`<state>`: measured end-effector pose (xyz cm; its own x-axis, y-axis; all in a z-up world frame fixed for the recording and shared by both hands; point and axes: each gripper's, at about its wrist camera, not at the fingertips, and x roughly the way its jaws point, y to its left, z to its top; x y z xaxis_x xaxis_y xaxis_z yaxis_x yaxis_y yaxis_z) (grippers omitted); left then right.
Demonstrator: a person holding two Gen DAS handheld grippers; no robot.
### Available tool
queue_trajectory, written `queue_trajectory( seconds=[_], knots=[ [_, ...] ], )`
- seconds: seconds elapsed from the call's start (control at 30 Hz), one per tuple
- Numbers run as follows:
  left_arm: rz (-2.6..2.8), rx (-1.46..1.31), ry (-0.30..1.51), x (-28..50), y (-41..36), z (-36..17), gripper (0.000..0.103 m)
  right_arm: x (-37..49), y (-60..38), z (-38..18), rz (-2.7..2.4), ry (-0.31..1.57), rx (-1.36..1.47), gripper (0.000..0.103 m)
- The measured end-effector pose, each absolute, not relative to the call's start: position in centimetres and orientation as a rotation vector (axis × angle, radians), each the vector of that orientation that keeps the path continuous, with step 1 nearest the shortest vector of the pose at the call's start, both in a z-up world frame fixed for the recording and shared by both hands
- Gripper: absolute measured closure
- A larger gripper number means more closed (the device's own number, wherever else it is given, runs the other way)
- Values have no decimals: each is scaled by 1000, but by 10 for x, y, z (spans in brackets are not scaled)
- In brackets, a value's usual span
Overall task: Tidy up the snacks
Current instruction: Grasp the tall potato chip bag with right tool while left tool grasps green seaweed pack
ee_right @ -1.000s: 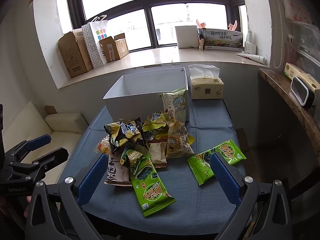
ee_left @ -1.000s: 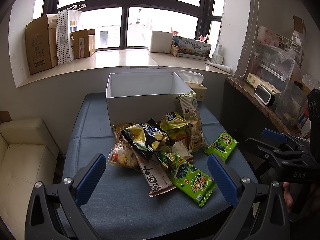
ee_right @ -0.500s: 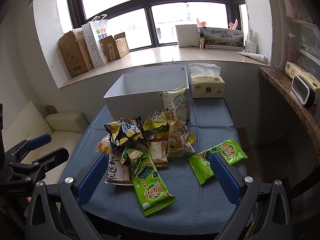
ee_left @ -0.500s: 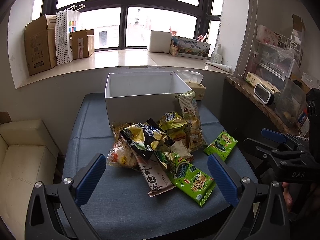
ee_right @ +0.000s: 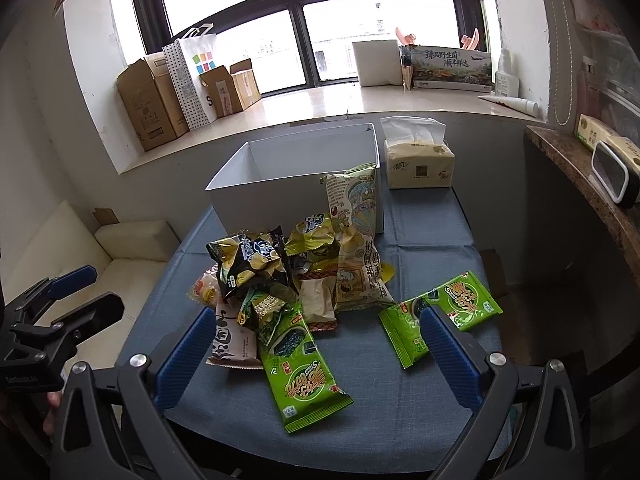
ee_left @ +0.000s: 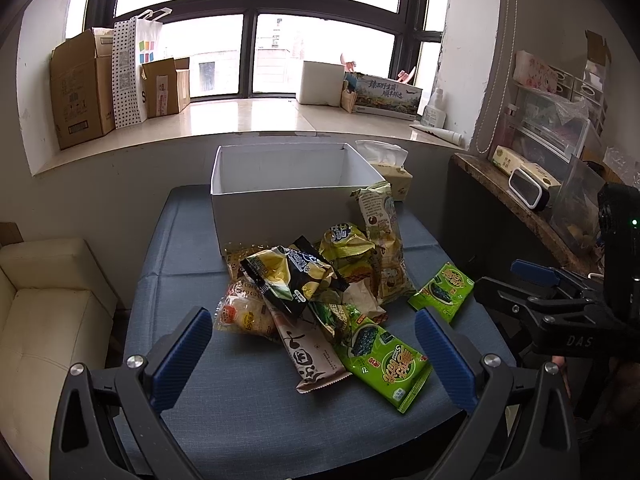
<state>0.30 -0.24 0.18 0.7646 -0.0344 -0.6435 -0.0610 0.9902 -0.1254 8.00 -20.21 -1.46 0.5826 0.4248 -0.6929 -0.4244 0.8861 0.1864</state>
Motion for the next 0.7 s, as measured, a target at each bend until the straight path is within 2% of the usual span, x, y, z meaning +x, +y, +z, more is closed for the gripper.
queue_trajectory(
  seconds=[0.4,0.67,0.7],
  knots=[
    [20,-142,722,5,-1,-7,0,174,-162,-84,488,833,-215,0],
    [30,-143,734,7,3,-16,0,223,-149,-118,469,919,-168,0],
    [32,-143,736,8,3,-17,0,226,-149,-120,471,923,-166,11]
  ],
)
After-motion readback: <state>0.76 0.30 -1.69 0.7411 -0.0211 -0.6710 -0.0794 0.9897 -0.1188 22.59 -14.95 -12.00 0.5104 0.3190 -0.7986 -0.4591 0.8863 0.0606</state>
